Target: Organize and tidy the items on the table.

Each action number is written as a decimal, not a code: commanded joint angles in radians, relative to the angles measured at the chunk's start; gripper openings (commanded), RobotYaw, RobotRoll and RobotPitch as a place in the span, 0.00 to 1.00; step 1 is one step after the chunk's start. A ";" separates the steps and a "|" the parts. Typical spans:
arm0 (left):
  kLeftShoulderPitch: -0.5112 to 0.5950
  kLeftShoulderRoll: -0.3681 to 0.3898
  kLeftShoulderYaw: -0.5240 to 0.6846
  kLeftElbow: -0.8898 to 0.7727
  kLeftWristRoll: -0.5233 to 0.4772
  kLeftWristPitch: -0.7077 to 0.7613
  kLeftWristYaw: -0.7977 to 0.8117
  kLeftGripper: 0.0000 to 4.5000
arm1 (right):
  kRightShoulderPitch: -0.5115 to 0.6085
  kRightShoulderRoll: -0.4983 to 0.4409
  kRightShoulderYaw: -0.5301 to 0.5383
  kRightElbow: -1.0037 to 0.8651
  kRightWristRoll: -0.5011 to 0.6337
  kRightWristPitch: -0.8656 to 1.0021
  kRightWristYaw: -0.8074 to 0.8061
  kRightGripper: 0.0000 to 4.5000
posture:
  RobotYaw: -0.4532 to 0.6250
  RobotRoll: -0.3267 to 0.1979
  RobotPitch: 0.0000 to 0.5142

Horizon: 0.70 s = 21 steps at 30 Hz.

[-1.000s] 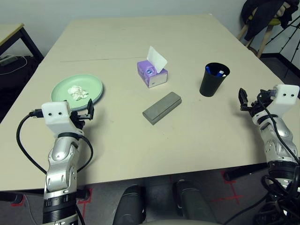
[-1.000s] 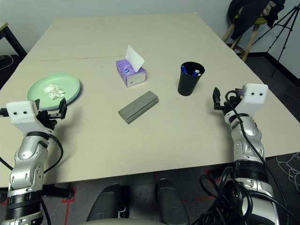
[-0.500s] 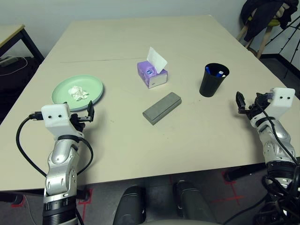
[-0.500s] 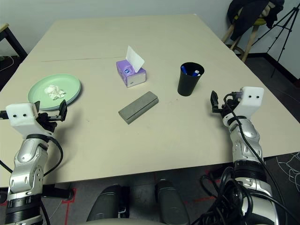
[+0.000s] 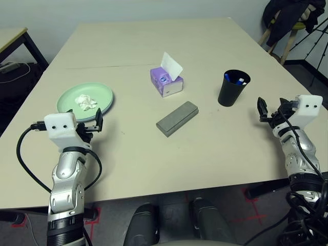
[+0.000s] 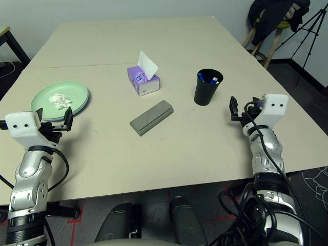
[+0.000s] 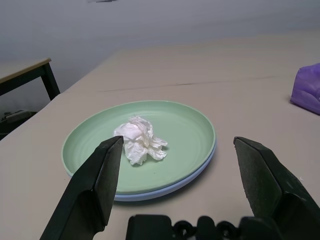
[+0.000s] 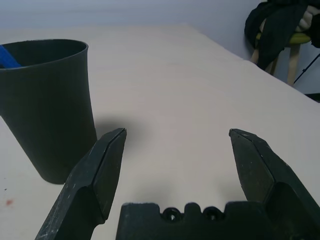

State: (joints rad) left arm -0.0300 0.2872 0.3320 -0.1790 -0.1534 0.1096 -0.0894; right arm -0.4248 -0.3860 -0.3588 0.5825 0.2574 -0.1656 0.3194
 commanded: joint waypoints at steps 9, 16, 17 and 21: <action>0.020 -0.028 0.002 -0.014 -0.014 0.004 0.006 1.00 | -0.041 -0.007 0.001 0.078 -0.018 -0.110 -0.015 1.00 | 0.45 0.62 0.12; 0.025 -0.028 -0.006 -0.030 -0.037 0.056 -0.008 1.00 | -0.047 -0.009 0.000 0.092 -0.023 -0.141 -0.025 1.00 | 0.45 0.62 0.13; 0.022 -0.028 -0.007 -0.029 -0.039 0.061 -0.008 1.00 | -0.046 -0.009 -0.001 0.093 -0.024 -0.144 -0.027 1.00 | 0.45 0.62 0.13; 0.011 -0.024 -0.009 -0.021 -0.040 0.070 -0.010 1.00 | -0.041 -0.010 -0.002 0.090 -0.026 -0.149 -0.031 1.00 | 0.44 0.62 0.13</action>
State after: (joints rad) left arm -0.0204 0.2619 0.3329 -0.1867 -0.1880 0.1661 -0.0939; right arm -0.4634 -0.3865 -0.3588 0.6669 0.2318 -0.3057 0.2953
